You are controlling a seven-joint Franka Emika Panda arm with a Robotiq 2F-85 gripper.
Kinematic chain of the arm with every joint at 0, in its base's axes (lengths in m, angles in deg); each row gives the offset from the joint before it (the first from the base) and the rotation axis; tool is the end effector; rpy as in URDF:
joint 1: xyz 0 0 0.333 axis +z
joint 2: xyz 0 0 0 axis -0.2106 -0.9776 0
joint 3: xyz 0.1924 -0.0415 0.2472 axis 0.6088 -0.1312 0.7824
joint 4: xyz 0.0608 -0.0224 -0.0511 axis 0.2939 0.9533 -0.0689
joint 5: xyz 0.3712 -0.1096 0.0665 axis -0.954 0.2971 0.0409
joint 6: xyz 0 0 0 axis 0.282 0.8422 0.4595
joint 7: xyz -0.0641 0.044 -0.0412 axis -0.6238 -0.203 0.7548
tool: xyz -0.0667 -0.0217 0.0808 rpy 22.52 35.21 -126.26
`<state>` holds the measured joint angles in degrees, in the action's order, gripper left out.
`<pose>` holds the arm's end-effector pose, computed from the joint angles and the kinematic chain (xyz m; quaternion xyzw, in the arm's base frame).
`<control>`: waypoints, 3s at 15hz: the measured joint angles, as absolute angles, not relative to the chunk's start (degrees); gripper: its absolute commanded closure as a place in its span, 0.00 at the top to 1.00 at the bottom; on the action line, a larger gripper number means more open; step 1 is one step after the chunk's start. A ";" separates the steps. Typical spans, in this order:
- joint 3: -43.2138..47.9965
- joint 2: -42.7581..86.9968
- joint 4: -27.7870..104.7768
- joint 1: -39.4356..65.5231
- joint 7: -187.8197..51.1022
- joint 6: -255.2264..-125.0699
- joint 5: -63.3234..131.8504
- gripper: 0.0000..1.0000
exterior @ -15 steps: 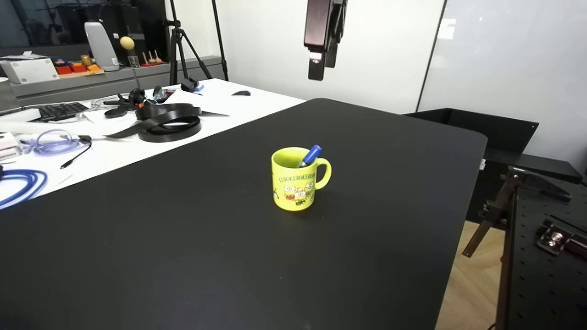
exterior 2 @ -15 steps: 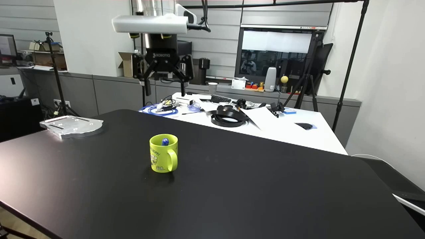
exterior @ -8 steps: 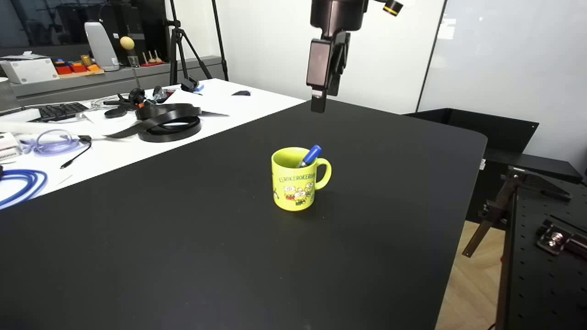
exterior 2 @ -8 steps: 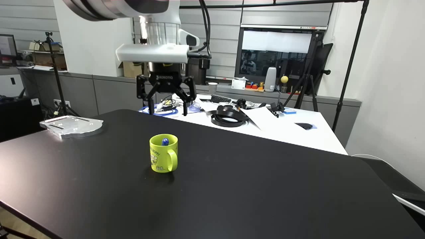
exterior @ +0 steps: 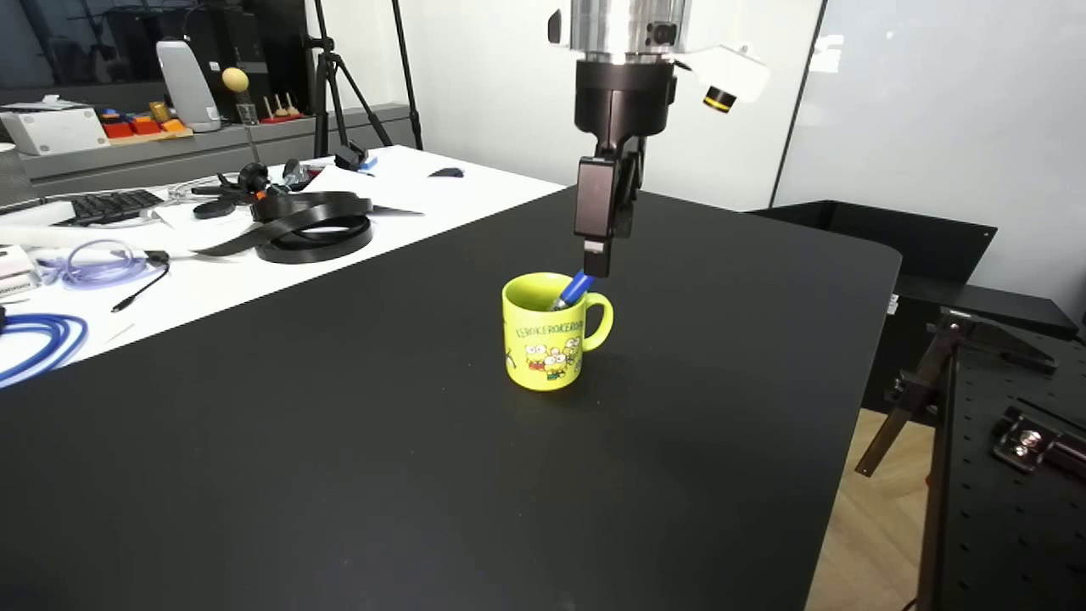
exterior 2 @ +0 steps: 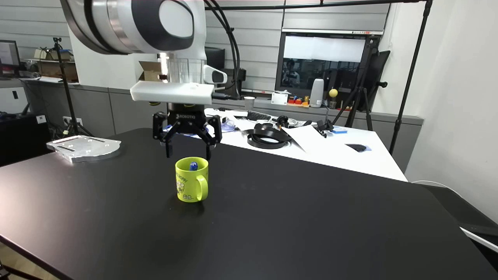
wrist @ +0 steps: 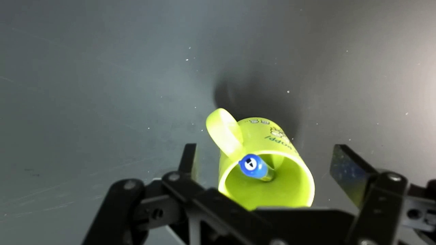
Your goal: Remove the marker from the mug cup and place it on the table
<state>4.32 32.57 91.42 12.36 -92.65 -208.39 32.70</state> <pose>0.4617 -0.0143 0.2366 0.9861 0.1658 0.0112 0.0097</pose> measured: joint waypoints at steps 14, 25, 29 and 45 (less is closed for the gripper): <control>5.95 27.19 88.88 12.35 -92.02 -211.53 32.86 0.95; 5.94 25.33 87.43 11.46 -91.45 -212.11 32.98 0.08; 5.95 25.58 87.14 11.40 -91.44 -212.49 32.99 0.06; 4.67 44.80 92.51 10.20 -89.65 -213.56 35.04 0.06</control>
<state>4.67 44.80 92.51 10.20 -89.65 -213.56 35.04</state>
